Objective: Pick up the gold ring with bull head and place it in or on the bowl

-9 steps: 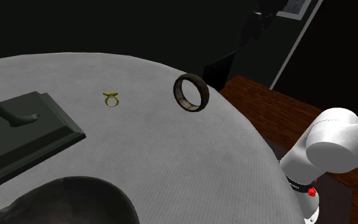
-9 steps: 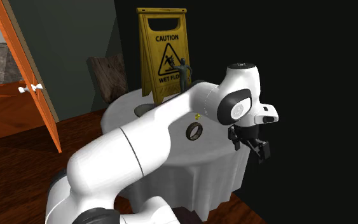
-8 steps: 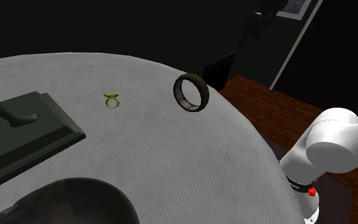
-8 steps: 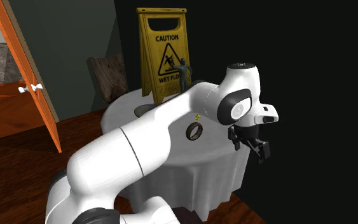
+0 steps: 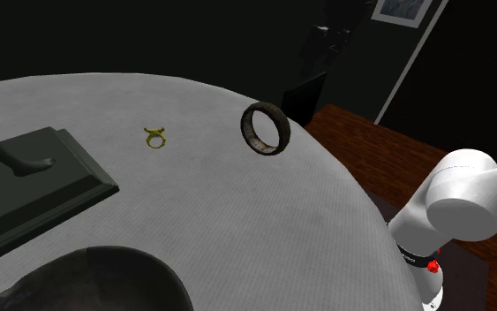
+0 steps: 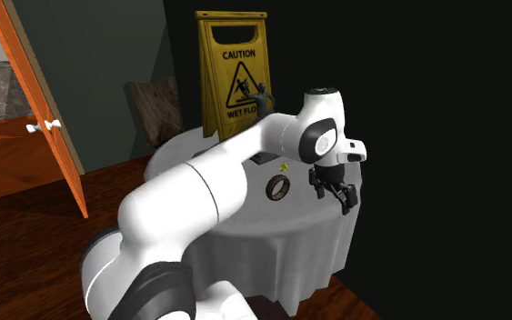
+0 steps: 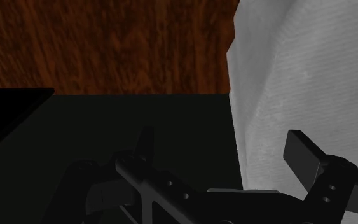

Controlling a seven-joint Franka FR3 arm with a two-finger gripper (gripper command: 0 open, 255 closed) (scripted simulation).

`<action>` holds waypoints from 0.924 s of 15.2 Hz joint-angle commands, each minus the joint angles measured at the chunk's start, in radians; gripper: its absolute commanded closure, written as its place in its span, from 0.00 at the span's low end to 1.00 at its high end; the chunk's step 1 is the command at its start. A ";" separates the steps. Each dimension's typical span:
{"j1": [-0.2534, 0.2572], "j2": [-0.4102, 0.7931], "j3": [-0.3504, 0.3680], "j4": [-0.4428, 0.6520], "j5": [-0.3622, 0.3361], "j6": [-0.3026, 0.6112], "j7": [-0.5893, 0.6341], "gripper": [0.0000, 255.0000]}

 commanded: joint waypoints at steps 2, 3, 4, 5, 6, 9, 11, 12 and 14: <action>0.010 0.049 0.061 0.024 0.028 0.019 0.074 0.00; 0.012 0.069 0.082 0.036 0.035 0.025 0.098 0.00; 0.014 0.089 0.102 0.049 0.042 0.031 0.122 0.00; 0.016 0.111 0.123 0.063 0.047 0.038 0.147 0.00; 0.017 0.134 0.144 0.079 0.052 0.044 0.171 0.00; 0.017 0.208 0.208 0.132 0.059 0.061 0.246 0.00; 0.016 0.262 0.251 0.173 0.057 0.071 0.298 0.00; 0.015 0.291 0.272 0.195 0.054 0.076 0.324 0.00; 0.013 0.351 0.317 0.244 0.042 0.083 0.378 0.00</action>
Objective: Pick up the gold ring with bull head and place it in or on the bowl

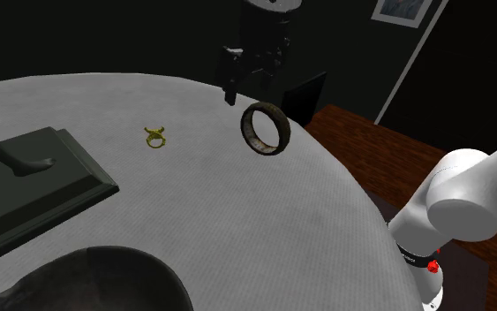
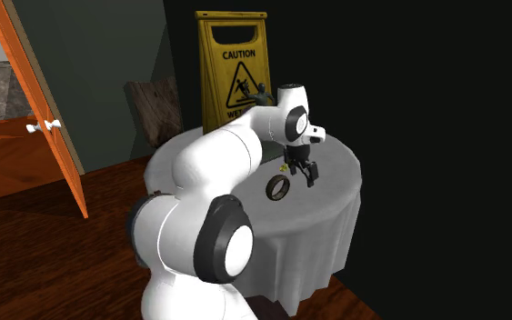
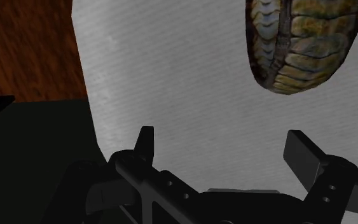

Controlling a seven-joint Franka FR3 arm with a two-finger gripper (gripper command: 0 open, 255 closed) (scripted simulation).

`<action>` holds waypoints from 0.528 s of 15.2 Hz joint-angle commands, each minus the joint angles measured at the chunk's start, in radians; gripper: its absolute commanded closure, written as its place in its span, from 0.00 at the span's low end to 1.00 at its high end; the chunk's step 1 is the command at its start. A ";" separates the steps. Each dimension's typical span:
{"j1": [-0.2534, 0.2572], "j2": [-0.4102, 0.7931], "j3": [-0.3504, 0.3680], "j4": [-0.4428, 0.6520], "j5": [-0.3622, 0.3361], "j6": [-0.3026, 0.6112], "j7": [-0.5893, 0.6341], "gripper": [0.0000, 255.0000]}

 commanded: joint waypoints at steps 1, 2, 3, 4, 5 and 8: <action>-0.002 0.065 0.046 0.053 -0.015 0.006 0.059 0.00; -0.003 0.099 0.068 0.081 -0.026 0.008 0.088 0.00; -0.003 0.134 0.091 0.109 -0.039 0.010 0.117 0.00; -0.002 0.171 0.113 0.140 -0.055 0.010 0.148 0.00; -0.001 0.209 0.136 0.172 -0.073 0.009 0.179 0.00; 0.014 0.336 0.197 0.277 -0.145 -0.002 0.278 0.00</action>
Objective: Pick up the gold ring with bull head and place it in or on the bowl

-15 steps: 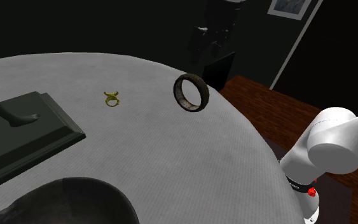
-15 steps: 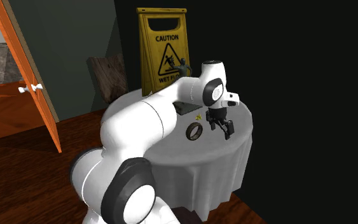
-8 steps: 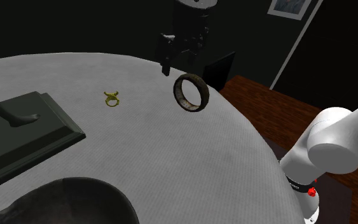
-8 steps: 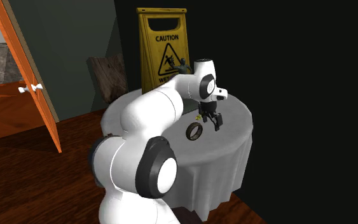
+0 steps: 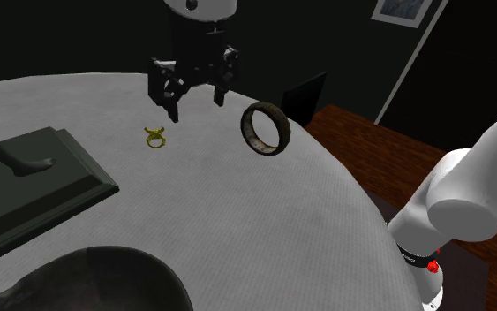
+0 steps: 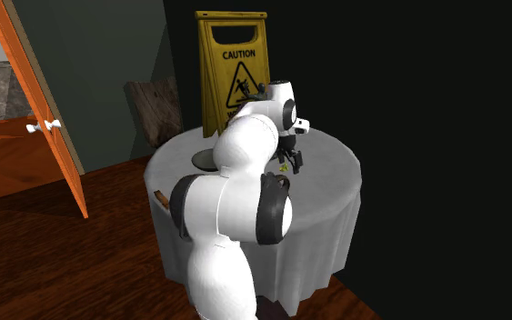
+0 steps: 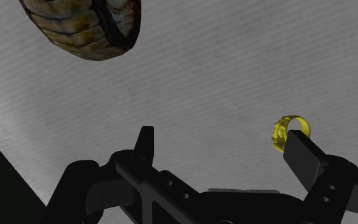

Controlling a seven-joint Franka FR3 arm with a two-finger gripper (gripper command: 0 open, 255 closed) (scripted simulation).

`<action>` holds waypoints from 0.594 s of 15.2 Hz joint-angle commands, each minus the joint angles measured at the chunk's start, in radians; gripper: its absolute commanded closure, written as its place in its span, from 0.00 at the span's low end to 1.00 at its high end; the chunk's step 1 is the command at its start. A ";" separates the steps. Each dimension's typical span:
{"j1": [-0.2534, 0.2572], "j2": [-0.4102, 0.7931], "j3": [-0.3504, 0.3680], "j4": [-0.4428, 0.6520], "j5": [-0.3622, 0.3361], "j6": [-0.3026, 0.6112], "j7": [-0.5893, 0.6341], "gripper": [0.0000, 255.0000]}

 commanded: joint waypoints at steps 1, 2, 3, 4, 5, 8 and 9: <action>0.015 0.090 0.038 0.072 -0.055 -0.007 0.069 0.00; 0.029 0.138 0.054 0.113 -0.086 -0.016 0.103 0.00; 0.047 0.186 0.066 0.157 -0.119 -0.027 0.136 0.00; 0.069 0.236 0.076 0.203 -0.152 -0.040 0.168 0.00; 0.093 0.282 0.081 0.248 -0.183 -0.054 0.196 0.00; 0.091 0.282 0.074 0.208 -0.183 -0.014 0.197 0.00; 0.089 0.283 0.073 0.196 -0.184 -0.001 0.198 0.00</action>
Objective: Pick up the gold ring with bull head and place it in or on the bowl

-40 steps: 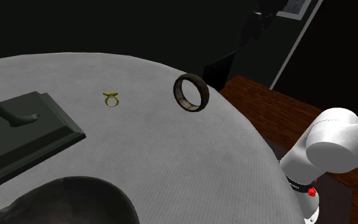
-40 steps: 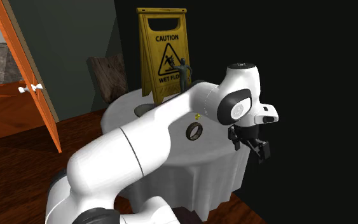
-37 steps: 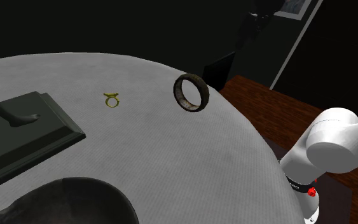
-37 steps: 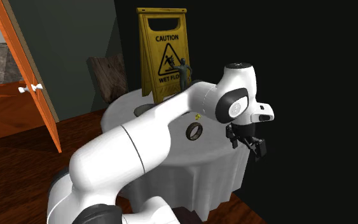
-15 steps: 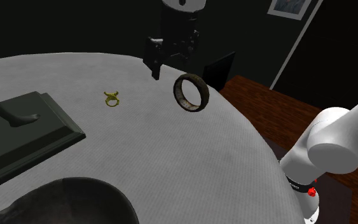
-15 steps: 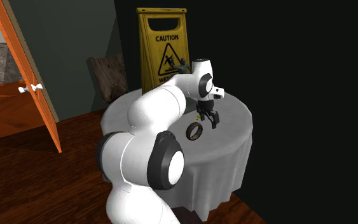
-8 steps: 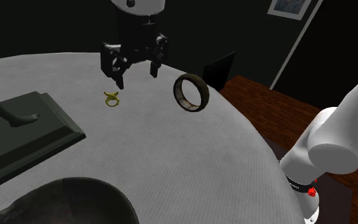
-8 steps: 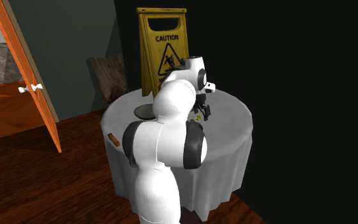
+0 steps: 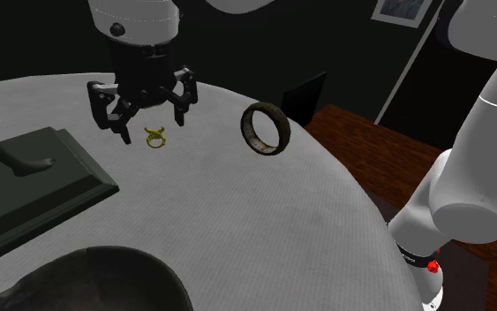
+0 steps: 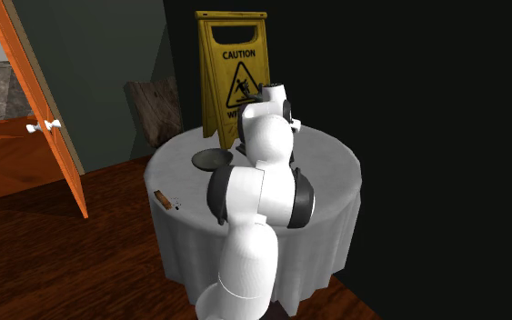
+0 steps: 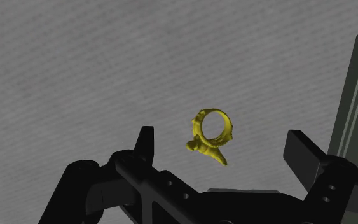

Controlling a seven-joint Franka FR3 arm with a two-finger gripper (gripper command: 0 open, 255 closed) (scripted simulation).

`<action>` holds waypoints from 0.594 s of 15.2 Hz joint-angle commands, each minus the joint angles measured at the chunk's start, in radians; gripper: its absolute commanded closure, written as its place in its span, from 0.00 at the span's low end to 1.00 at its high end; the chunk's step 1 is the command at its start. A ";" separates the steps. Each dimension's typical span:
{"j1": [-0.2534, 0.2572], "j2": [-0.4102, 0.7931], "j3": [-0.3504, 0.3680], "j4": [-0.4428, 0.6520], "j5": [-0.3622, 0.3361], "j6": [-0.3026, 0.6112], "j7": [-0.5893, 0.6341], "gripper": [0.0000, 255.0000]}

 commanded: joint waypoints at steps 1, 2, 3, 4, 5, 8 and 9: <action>-0.001 0.006 -0.002 -0.020 -0.005 0.024 0.004 0.00; -0.002 0.007 -0.003 -0.032 -0.006 0.037 0.005 0.00; -0.004 0.008 -0.004 -0.043 -0.008 0.050 0.006 0.00; -0.004 0.009 -0.005 -0.050 -0.009 0.057 0.007 0.00; -0.004 0.009 -0.005 -0.050 -0.009 0.057 0.007 0.00; -0.004 0.009 -0.005 -0.050 -0.009 0.057 0.007 0.00; -0.004 0.009 -0.005 -0.050 -0.009 0.057 0.007 0.00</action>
